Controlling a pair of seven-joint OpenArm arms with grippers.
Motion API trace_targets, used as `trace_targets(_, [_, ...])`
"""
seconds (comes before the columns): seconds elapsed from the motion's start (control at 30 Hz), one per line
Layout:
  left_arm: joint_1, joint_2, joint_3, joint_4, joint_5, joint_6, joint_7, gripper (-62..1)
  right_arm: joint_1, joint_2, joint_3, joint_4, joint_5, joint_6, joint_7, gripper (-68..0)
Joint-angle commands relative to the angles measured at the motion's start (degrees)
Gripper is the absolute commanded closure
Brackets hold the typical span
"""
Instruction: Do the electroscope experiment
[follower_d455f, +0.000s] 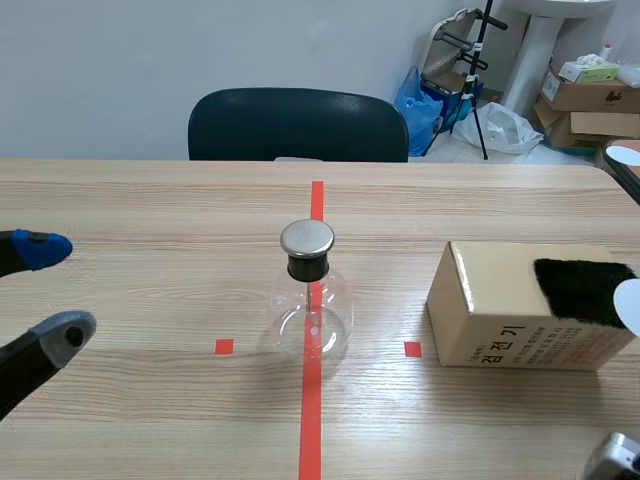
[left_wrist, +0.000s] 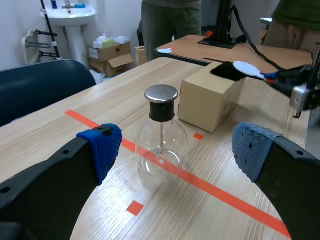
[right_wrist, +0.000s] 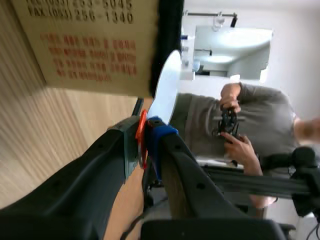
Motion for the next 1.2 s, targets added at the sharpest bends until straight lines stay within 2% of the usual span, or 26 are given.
trace_targets(0.0, [1.3,0.8,-1.2,1.9,1.1,-0.2,-2.6,-48.2,0.1,1.0,0.1,0.2,-1.0,-3.0,8.0,-1.0])
trace_targets(0.03, [2.4,1.3,-2.4,2.2,2.3,-0.2,-3.8,-48.2,0.2,0.9,0.1,0.2,-1.0,-3.0,9.8,-1.0])
trace_targets(0.07, [3.5,1.7,-3.5,2.6,3.4,-0.4,-4.8,-48.2,0.3,0.9,0.1,0.2,-0.5,-3.0,8.3,-1.0])
trace_targets(0.13, [5.3,2.6,-5.2,3.5,6.0,-0.8,-5.1,-48.2,0.2,1.0,0.3,0.2,0.0,-3.0,0.5,-1.0])
trace_targets(0.17, [5.9,2.8,-5.6,3.8,7.3,-0.8,-5.2,-48.2,0.0,1.0,0.3,0.2,-0.3,-3.0,-0.8,-1.0])
trace_targets(0.27, [7.0,3.1,-6.3,4.0,9.6,-1.1,-5.7,-48.2,0.5,1.0,0.2,0.2,-1.0,-3.0,8.7,-1.0])
trace_targets(0.3, [7.2,3.2,-6.3,4.0,10.3,-1.3,-6.2,-48.2,0.6,0.9,0.2,0.2,-0.7,-3.0,9.0,-1.0])
trace_targets(0.4, [7.7,3.2,-6.4,4.0,10.4,-1.5,-6.2,-48.2,0.3,1.0,0.3,0.2,-0.1,-3.0,-1.0,-1.0])
trace_targets(0.43, [7.7,3.2,-6.5,4.0,10.6,-1.4,-6.2,-48.4,0.3,1.0,0.3,0.2,-0.6,-3.0,0.0,-1.0])
trace_targets(0.5, [7.7,3.2,-7.0,4.0,10.9,-1.4,-6.4,-52.6,0.8,1.0,0.2,0.2,-1.1,-3.0,6.9,-1.0])
trace_targets(0.53, [7.7,3.2,-7.2,4.0,10.9,-1.4,-6.4,-54.7,1.0,0.9,0.2,0.2,-1.0,-3.0,8.3,-1.0])
trace_targets(0.57, [7.7,3.2,-7.3,4.0,10.9,-1.5,-6.4,-55.9,0.9,0.9,0.2,0.2,-0.4,-3.0,6.7,-1.0])
trace_targets(0.63, [7.6,3.2,-7.4,4.0,11.0,-1.5,-6.4,-56.9,0.4,1.0,0.3,0.2,0.1,-3.0,-0.7,-1.0])
trace_targets(0.67, [7.6,3.2,-7.4,4.0,11.0,-1.5,-6.4,-59.9,0.4,1.0,0.4,0.2,-0.3,-3.0,-1.3,-1.0])
trace_targets(0.7, [7.6,3.2,-7.4,4.0,11.0,-1.4,-6.4,-62.3,0.5,1.0,0.4,0.2,-0.8,-3.0,1.8,-1.0])
trace_targets(0.77, [7.7,3.3,-7.4,4.0,10.9,-1.5,-6.7,-62.3,0.7,1.0,0.3,0.2,-1.0,-3.0,10.1,-1.0])
trace_targets(0.8, [7.8,3.3,-7.4,4.0,10.9,-1.4,-6.6,-62.3,0.8,1.0,0.4,0.2,-0.7,-3.0,10.5,-1.0])
trace_targets(0.9, [7.8,3.2,-7.4,4.0,10.9,-1.6,-6.5,-62.3,0.1,1.0,1.0,0.2,0.0,-3.0,1.2,-1.0])
trace_targets(0.93, [7.8,3.2,-7.4,4.0,10.9,-1.6,-6.5,-62.3,0.0,1.0,1.2,0.2,-0.7,-3.0,1.5,-1.0])
trace_targets(1.03, [7.8,3.3,-7.4,4.0,10.9,-1.5,-6.4,-62.3,0.7,1.1,1.2,0.2,-1.6,-3.0,11.8,-1.0])
trace_targets(1.07, [7.8,3.3,-7.4,4.0,10.9,-1.4,-6.4,-62.3,0.7,0.9,1.2,0.2,-1.3,-3.0,11.8,-1.0])
trace_targets(1.17, [8.0,3.2,-7.4,4.0,10.9,-1.4,-6.4,-62.3,0.3,0.5,1.6,0.2,-0.8,-3.0,1.5,-1.0])
